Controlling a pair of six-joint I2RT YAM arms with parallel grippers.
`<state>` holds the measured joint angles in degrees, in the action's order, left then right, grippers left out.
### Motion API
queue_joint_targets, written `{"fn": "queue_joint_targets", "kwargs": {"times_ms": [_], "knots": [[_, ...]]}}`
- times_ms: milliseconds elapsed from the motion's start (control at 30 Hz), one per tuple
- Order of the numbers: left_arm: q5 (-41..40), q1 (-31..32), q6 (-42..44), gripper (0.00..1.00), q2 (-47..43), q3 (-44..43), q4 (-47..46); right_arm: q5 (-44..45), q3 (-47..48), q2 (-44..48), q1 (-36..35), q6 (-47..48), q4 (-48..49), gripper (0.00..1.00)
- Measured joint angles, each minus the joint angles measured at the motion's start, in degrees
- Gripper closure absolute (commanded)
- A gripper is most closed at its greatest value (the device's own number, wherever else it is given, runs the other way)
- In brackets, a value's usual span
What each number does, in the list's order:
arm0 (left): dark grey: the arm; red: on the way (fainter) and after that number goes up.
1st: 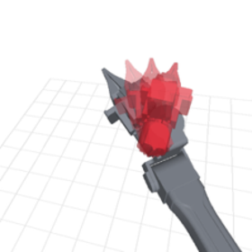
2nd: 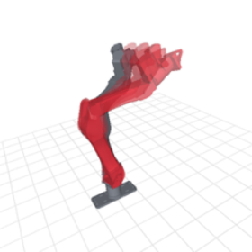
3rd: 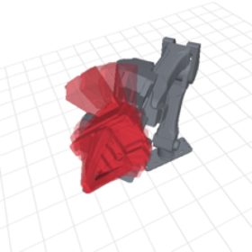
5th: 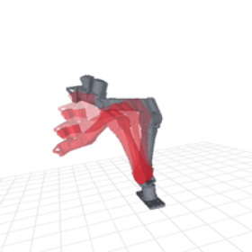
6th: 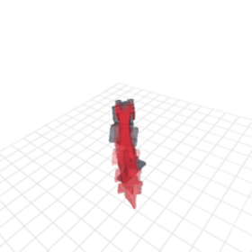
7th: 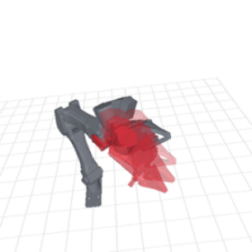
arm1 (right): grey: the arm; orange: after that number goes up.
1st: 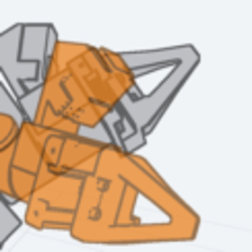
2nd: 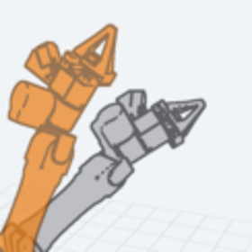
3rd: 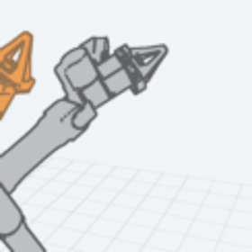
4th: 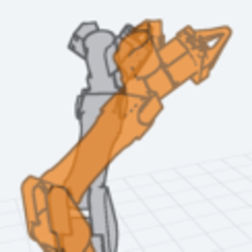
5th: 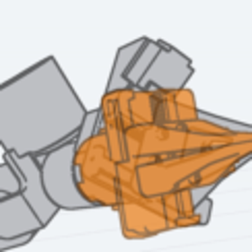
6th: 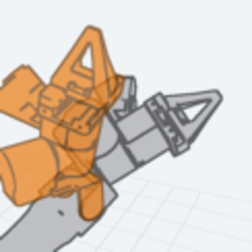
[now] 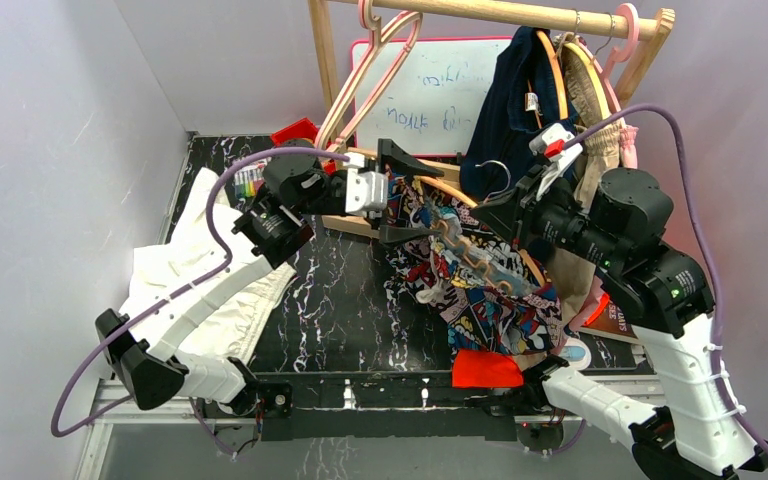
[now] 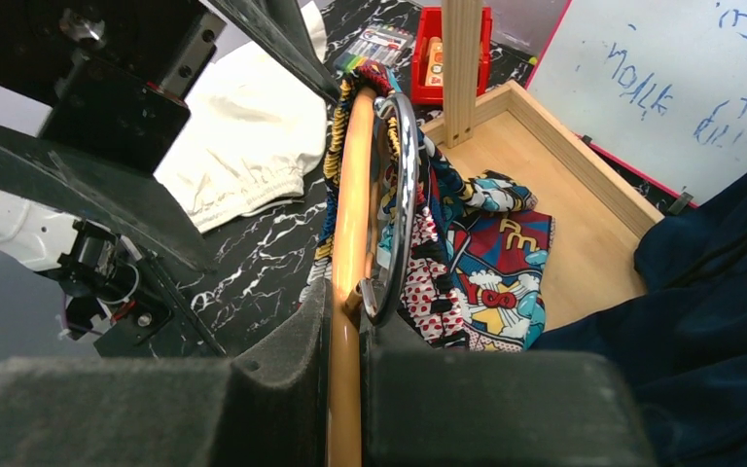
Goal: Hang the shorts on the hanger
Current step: Adjust the hanger.
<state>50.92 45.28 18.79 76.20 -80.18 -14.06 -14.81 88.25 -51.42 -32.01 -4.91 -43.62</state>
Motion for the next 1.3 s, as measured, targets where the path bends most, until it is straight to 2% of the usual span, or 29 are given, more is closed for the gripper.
{"fn": "queue_joint_targets", "kwargs": {"times_ms": [367, 467, 533, 800, 867, 900, 1033, 1200, 1300], "knots": [[-5.0, 2.9, 10.3, 0.34, 3.3, -1.7, 6.7, -2.2, 0.0, -1.0, 0.0, -0.9, 0.0, 1.0], [-6.6, 3.3, 12.0, 0.44, 4.2, -2.5, 7.0, -2.6, 0.0, -1.0, 0.0, -1.0, 0.0, 1.0], [-8.0, 3.8, 13.3, 0.55, 4.6, -2.6, 7.1, -3.0, 0.0, -1.0, 0.0, -1.0, 0.0, 1.0], [-15.1, 5.9, 18.4, 0.8, 5.1, -2.8, 6.8, -3.6, 0.0, -1.0, 0.0, -1.2, -1.0, 1.0], [-15.6, 6.3, 19.5, 0.9, 5.1, -2.8, 7.0, -3.6, 0.0, -0.9, 0.0, -1.1, -1.1, 1.0], [-15.6, 6.3, 20.5, 0.98, 5.1, -2.8, 7.3, -3.5, 0.0, -0.8, 0.0, -1.1, -1.2, 1.0], [-14.5, 7.1, 23.6, 1.0, 5.1, -2.3, 8.9, -2.9, 0.0, 0.0, 0.3, -1.3, -1.3, 1.0], [-14.9, 7.8, 23.7, 1.0, 4.6, -0.7, 7.1, -2.9, -1.0, 1.0, 0.3, -2.4, -1.4, 0.62], [-16.3, 8.0, 22.9, 1.0, 4.6, 0.3, 5.9, -2.9, -1.7, 1.2, 0.3, -3.4, -0.9, 0.54]]}}
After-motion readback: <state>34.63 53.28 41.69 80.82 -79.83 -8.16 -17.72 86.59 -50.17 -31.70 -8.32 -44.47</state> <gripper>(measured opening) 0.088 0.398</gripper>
